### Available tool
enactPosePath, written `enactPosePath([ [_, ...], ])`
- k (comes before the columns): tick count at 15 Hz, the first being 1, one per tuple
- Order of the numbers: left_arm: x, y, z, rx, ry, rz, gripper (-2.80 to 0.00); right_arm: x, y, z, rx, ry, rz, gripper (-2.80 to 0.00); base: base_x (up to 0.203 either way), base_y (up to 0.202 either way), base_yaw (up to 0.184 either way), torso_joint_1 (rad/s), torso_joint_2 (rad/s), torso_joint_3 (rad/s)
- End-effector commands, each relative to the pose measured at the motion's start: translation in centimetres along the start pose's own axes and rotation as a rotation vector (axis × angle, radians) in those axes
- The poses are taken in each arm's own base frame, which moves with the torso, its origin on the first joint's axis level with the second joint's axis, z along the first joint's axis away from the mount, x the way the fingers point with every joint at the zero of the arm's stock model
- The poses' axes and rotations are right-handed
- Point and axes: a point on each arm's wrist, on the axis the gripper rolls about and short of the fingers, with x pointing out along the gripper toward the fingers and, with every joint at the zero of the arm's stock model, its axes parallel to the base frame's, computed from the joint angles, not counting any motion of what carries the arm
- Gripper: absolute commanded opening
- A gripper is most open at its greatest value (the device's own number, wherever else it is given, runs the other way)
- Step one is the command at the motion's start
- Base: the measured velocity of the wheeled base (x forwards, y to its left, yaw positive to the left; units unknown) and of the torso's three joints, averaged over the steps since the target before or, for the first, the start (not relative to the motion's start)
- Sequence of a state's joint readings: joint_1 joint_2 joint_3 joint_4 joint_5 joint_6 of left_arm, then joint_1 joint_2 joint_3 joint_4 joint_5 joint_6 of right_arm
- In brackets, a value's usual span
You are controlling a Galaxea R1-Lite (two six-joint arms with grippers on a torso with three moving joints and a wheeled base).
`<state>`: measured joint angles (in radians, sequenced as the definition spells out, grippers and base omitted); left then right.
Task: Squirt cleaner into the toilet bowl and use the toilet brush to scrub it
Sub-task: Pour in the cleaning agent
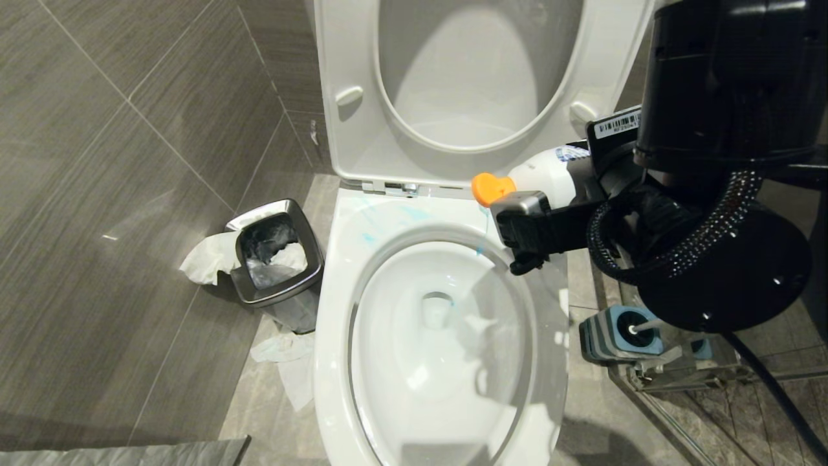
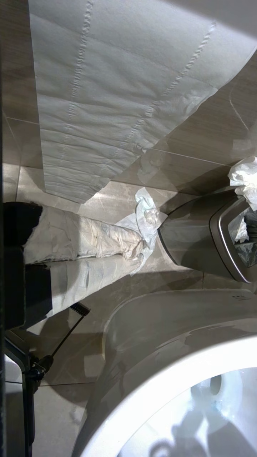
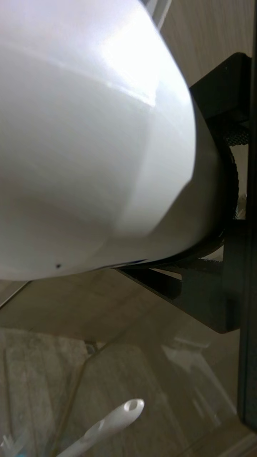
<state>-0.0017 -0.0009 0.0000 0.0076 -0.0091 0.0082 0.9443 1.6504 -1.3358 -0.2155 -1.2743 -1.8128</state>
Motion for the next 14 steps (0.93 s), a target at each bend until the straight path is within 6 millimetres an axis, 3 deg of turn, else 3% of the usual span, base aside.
enactPosePath([
  [1, 0.0, 0.0, 0.0, 0.001, 0.002, 0.0, -2.8, -0.2, -0.4, -0.1, -0.045, 0.006, -0.004, -2.8, 0.0, 0.0, 0.0, 0.0, 0.0, 0.0],
  [4, 0.0, 0.0, 0.0, 0.0, 0.002, 0.0, -2.8, -0.4, -1.6, -0.4, -0.118, 0.009, -0.016, -2.8, 0.0, 0.0, 0.0, 0.0, 0.0, 0.0],
  [10, 0.0, 0.0, 0.0, -0.001, 0.002, 0.0, -2.8, -0.6, -1.8, 0.1, -0.092, -0.001, -0.024, -2.8, 0.0, 0.0, 0.0, 0.0, 0.0, 0.0],
  [14, 0.0, 0.0, 0.0, 0.001, 0.002, 0.0, -2.8, -1.4, -1.9, 2.1, -0.027, -0.034, -0.058, -2.8, 0.0, 0.0, 0.0, 0.0, 0.0, 0.0],
])
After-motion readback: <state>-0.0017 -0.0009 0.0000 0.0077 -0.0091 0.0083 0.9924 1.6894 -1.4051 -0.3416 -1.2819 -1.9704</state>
